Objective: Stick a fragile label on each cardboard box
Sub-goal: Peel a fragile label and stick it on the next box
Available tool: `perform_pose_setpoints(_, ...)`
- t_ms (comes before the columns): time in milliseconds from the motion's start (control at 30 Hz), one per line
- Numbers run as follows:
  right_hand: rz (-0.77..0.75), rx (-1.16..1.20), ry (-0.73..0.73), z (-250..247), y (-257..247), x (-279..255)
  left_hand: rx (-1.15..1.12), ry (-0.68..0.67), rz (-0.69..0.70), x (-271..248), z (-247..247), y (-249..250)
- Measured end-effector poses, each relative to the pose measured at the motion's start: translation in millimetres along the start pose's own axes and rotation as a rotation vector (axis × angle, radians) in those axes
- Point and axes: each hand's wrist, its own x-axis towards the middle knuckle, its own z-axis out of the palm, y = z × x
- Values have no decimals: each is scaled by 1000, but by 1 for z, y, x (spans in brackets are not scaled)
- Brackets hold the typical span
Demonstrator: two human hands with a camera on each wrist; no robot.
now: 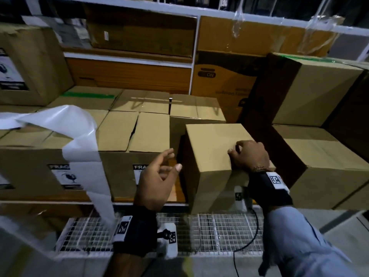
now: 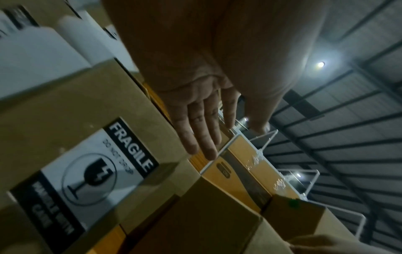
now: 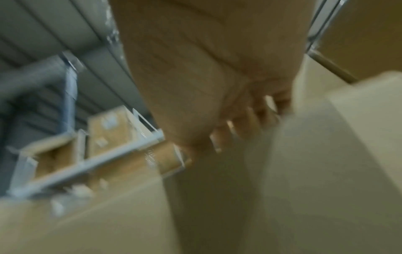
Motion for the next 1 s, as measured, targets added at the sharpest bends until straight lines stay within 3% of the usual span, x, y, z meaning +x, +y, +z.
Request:
perform_pose_setpoints(100,-34,267,62,1,-34,-30,-30,155,10,-18,-31,4)
perform_pose_setpoints(200,-225,421,120,-1,-67,-61,1,311,30,-38,-61,3)
perform_pose_setpoints(400,-432,667,13,-7,-137,-97,60,509,-2,-63,-124,-2)
perform_pose_setpoints(567,-619,747,-66,-15,-201,-107,111,623,-22,-50,-174,-12)
perform_pose_setpoints(700,-743,679,-80,-26,-260,-107,202,625,-21,-15,-229,-27)
perform_pose_setpoints(867,-895,478,-131,-35,-358,-102,377,631,45,67,-334,-55)
perform_pose_setpoints(1000,-966,381,-182,-37,-454,-95,600,583,-41,140,-412,-84)
